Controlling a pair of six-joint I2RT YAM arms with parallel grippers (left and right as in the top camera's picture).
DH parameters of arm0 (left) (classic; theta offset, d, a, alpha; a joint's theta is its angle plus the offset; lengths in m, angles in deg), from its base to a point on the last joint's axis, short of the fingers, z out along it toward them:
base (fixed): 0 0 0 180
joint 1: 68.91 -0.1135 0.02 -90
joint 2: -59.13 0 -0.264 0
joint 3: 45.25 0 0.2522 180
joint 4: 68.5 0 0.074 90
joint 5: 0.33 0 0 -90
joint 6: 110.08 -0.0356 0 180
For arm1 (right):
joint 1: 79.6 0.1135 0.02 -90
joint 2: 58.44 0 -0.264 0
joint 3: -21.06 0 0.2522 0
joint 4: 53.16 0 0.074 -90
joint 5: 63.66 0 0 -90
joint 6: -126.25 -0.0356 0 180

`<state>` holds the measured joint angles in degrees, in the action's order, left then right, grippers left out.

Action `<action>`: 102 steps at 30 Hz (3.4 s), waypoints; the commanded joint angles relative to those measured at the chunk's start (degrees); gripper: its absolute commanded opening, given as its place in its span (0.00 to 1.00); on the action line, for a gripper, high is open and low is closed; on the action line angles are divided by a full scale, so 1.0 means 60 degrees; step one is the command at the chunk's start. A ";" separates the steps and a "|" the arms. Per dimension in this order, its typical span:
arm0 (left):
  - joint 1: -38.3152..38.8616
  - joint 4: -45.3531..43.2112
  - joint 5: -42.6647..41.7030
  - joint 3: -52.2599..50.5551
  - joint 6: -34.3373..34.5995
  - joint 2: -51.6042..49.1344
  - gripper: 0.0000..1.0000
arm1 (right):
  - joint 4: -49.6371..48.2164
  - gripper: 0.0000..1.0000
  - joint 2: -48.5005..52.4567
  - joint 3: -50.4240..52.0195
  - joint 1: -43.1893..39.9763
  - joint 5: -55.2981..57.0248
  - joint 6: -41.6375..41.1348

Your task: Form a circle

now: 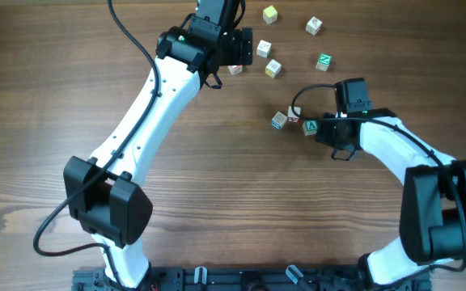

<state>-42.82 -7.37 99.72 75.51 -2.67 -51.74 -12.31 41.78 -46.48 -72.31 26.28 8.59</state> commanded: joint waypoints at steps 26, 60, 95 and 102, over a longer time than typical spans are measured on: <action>-0.0029 -0.0015 0.0087 0.0168 -0.0084 0.0211 1.00 | -0.0976 0.04 0.0091 -0.0146 -0.0033 -0.1457 0.0645; -0.0029 -0.0015 0.0087 0.0168 -0.0084 0.0211 1.00 | -0.1825 0.04 0.0091 -0.0146 -0.0033 -0.1260 0.0750; -0.0029 -0.0015 0.0087 0.0168 -0.0084 0.0211 1.00 | -0.0656 0.04 0.0066 -0.0164 -0.0040 -0.1767 -0.1428; -0.0029 -0.0015 0.0087 0.0168 -0.0084 0.0211 1.00 | -0.0769 0.04 0.0066 -0.0164 -0.0040 -0.1767 -0.1424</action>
<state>-42.82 -7.37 99.72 75.51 -2.67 -51.76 -16.37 41.85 -46.53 -72.31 16.23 0.90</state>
